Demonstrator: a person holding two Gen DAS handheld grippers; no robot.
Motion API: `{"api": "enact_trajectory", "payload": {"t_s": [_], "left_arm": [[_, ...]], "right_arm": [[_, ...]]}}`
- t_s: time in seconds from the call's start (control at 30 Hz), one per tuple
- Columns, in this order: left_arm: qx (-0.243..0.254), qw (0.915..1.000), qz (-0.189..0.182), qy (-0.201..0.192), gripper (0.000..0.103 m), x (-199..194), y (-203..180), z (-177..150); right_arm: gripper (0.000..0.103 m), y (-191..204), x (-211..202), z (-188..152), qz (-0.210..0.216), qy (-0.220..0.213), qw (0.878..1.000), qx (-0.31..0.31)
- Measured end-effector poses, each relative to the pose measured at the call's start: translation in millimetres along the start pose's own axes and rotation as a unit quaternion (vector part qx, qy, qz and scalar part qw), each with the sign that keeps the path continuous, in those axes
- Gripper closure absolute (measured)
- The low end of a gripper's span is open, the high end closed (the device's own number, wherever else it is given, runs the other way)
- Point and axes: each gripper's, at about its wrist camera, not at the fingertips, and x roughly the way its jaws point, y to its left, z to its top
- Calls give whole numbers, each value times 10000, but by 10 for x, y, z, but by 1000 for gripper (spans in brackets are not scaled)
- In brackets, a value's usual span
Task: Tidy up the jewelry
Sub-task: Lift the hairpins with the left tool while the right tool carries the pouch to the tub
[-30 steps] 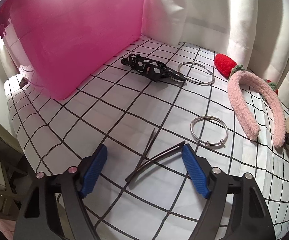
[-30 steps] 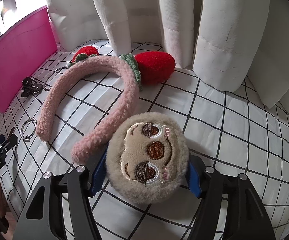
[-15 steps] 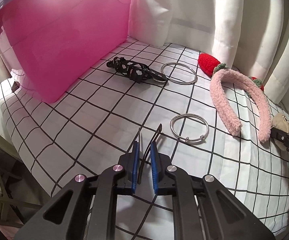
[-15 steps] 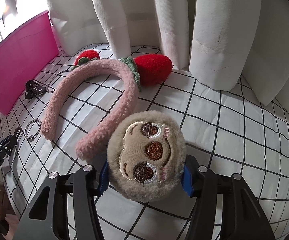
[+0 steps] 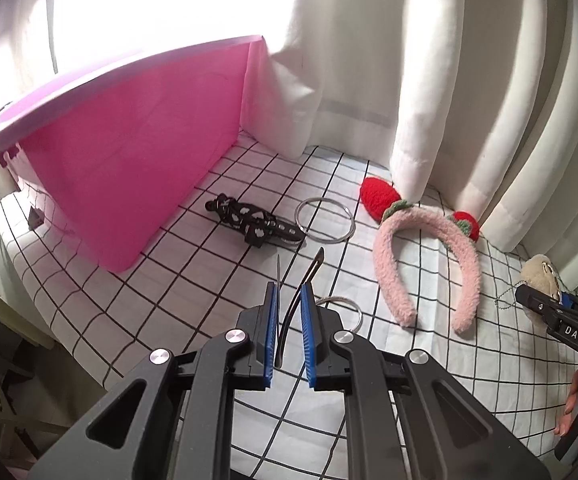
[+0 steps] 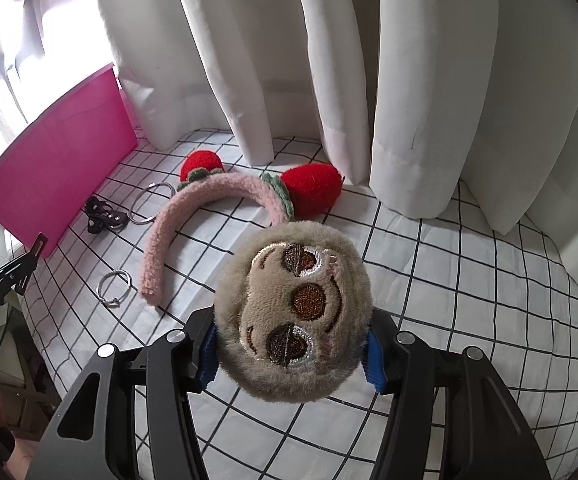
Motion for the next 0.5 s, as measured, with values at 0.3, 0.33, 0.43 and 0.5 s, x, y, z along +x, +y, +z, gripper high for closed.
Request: {"api": "enact_trajectory", "payload": {"t_s": [0.3,0.33,0.43,0.5], "left_arm": [[69,9981,-129,-594,91,-428,138,626],[58,9977,-128,-661,91,-473,183,701],[-1,9962,-79,-864,91,-595,356,940],[-31,9951,10,-984,91,-654,495,1095]], "right_arm": [[49,456,-507,503,325,-587,9977,-83],[49,530,-548,580,395,-666,9970,-95],[49,797,-641,833,608,-895,9939,-197],[49,1004,-674,1010,771,-1044,9911,-292]]}}
